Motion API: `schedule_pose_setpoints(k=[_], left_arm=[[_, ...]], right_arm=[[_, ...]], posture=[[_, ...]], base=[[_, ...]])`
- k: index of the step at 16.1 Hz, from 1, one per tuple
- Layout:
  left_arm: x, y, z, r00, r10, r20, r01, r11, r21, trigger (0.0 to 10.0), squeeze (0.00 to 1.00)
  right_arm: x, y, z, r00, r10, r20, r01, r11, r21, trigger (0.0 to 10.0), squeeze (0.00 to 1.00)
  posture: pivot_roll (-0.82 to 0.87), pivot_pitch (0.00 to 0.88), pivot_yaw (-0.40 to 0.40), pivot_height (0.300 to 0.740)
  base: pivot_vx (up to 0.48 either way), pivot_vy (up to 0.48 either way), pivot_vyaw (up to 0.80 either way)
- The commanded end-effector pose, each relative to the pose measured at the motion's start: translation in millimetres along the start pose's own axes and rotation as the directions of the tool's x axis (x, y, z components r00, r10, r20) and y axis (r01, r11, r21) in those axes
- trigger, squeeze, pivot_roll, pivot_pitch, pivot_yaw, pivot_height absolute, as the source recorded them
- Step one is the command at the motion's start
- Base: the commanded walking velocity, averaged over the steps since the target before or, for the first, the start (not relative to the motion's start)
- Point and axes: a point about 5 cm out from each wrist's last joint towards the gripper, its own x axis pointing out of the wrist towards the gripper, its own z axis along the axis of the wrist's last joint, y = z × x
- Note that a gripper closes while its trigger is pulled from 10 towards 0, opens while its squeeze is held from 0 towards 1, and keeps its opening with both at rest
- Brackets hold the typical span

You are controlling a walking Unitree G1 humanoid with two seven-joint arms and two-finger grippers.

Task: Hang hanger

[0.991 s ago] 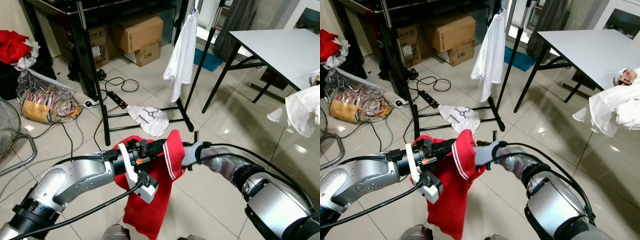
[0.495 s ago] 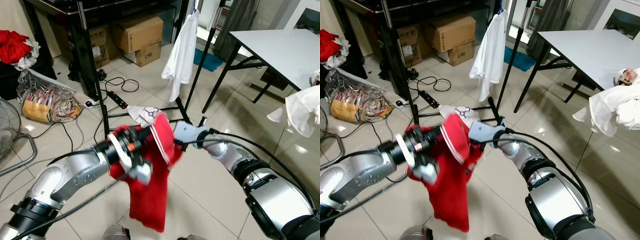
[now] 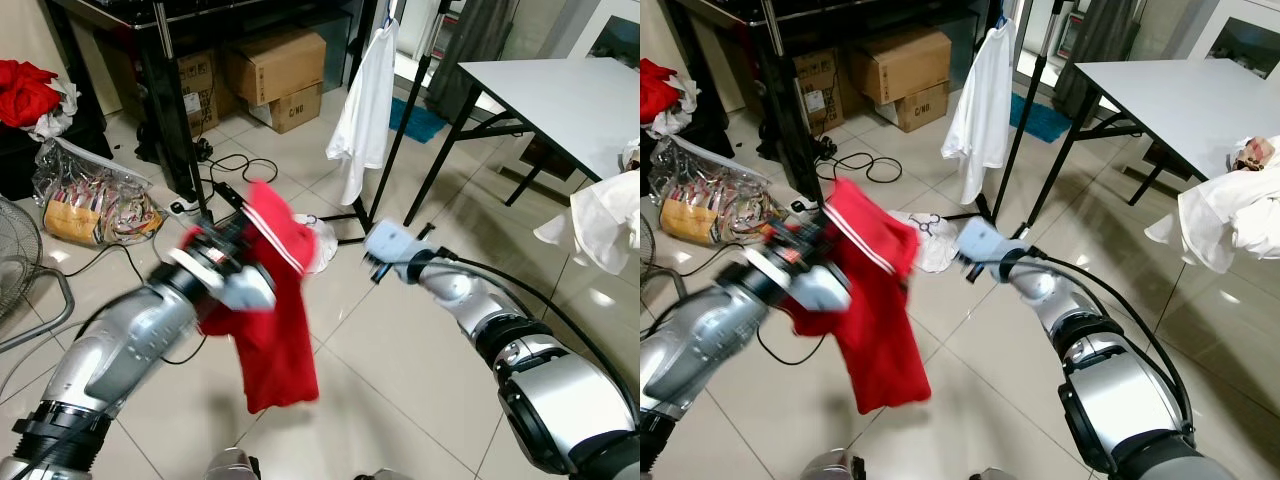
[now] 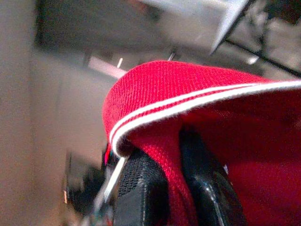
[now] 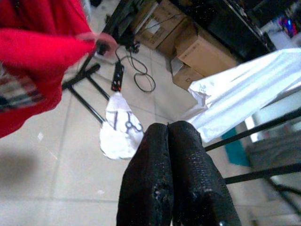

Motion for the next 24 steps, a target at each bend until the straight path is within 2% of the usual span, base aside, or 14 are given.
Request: schedule_pose_setpoints(k=[1, 2, 3, 4, 5, 6, 8, 10, 11, 14, 17, 18, 21, 24], left_arm=[[0.2, 6.4, -4, 0.998, 0.06, -0.034, -0.062, 0.996, -0.071, 10.0, 0.0], [-0.5, 5.0, -6, 0.997, 0.063, -0.055, -0.069, 0.991, -0.116, 10.0, 0.0], [-2.7, 1.3, -9, 0.989, 0.096, -0.113, -0.123, 0.957, -0.262, 10.0, 0.0], [-3.2, 0.5, -9, 0.986, 0.104, -0.128, -0.138, 0.946, -0.293, 10.0, 0.0], [-4.5, 0.4, -12, 0.976, 0.131, -0.175, -0.189, 0.907, -0.375, 10.0, 0.0], [-4.2, 2.5, -13, 0.969, 0.149, -0.195, -0.219, 0.886, -0.408, 10.0, 0.0], [-3.1, 9.2, -16, 0.958, 0.184, -0.222, -0.265, 0.863, -0.43, 10.0, 0.0], [-1.9, 18.9, -23, 0.93, 0.232, -0.285, -0.349, 0.799, -0.49, 10.0, 0.0], [-1.1, 22.9, -26, 0.912, 0.257, -0.32, -0.397, 0.748, -0.532, 10.0, 0.0], [-1.0, 23.7, -27, 0.882, 0.28, -0.38, -0.466, 0.645, -0.606, 10.0, 0.0], [-4.3, 22.5, -29, 0.839, 0.287, -0.462, -0.542, 0.492, -0.681, 10.0, 0.0], [-4.8, 22.8, -30, 0.836, 0.281, -0.471, -0.548, 0.478, -0.686, 10.0, 0.0], [-2.4, 21.0, -28, 0.853, 0.252, -0.457, -0.519, 0.494, -0.697, 10.0, 0.0], [-1.5, 22.6, -27, 0.857, 0.245, -0.453, -0.512, 0.494, -0.702, 10.0, 0.0]], right_arm=[[-1.6, -4.8, -1, 0.999, -0.032, 0.009, 0.031, 0.993, 0.11, 10.0, 0.0], [-2.3, -7.9, -1, 0.998, -0.066, 0.018, 0.062, 0.984, 0.168, 10.0, 0.0], [-5.6, -22.8, 0, 0.978, -0.205, 0.045, 0.175, 0.915, 0.364, 10.0, 0.0], [-6.6, -26.4, 0, 0.971, -0.235, 0.047, 0.198, 0.896, 0.398, 10.0, 0.0], [-11.4, -39.7, -1, 0.939, -0.341, 0.048, 0.274, 0.826, 0.493, 10.0, 0.0], [-14.4, -46.2, -2, 0.92, -0.39, 0.046, 0.307, 0.787, 0.535, 10.0, 0.0], [-17.8, -51.4, -2, 0.901, -0.43, 0.055, 0.318, 0.742, 0.59, 10.0, 0.0], [-19.3, -48.3, -1, 0.897, -0.433, 0.096, 0.283, 0.726, 0.627, 10.0, 0.0], [-19.4, -44.4, 0, 0.896, -0.428, 0.117, 0.26, 0.72, 0.644, 10.0, 0.0], [-18.9, -33.2, 5, 0.895, -0.408, 0.179, 0.198, 0.724, 0.661, 10.0, 0.0], [-20.1, -25.4, 17, 0.876, -0.396, 0.274, 0.129, 0.743, 0.657, 10.0, 0.0], [-20.3, -24.5, 21, 0.872, -0.392, 0.293, 0.117, 0.748, 0.653, 10.0, 0.0], [-19.5, -23.1, 23, 0.872, -0.391, 0.296, 0.11, 0.743, 0.66, 10.0, 0.0], [-19.9, -22.1, 25, 0.869, -0.391, 0.302, 0.102, 0.74, 0.665, 10.0, 0.0]], posture=[[0.16, 0.023, -0.084, 0.74], [0.16, 0.024, -0.083, 0.74], [0.16, 0.025, -0.079, 0.74], [0.16, 0.025, -0.079, 0.74], [0.14, 0.028, -0.075, 0.74], [0.14, 0.029, -0.073, 0.74], [0.13, 0.028, -0.073, 0.74], [0.13, 0.024, -0.069, 0.74], [0.13, 0.023, -0.066, 0.74], [0.13, 0.024, -0.062, 0.74], [0.13, 0.025, -0.058, 0.74], [0.13, 0.024, -0.055, 0.74], [0.13, 0.019, -0.053, 0.74], [0.13, 0.018, -0.05, 0.74]], base=[[0.0, 0.0, 0.0], [0.0, 0.0, 0.0], [0.0, 0.0, 0.0], [0.0, 0.0, 0.0], [0.0, 0.0, 0.0], [0.0, 0.0, 0.0], [0.0, 0.0, 0.0], [0.0, 0.0, 0.0], [0.0, 0.0, 0.0], [0.0, 0.0, 0.0], [0.0, 0.0, 0.0], [0.0, 0.0, 0.0], [0.0, 0.0, 0.0], [0.0, 0.0, 0.0]])
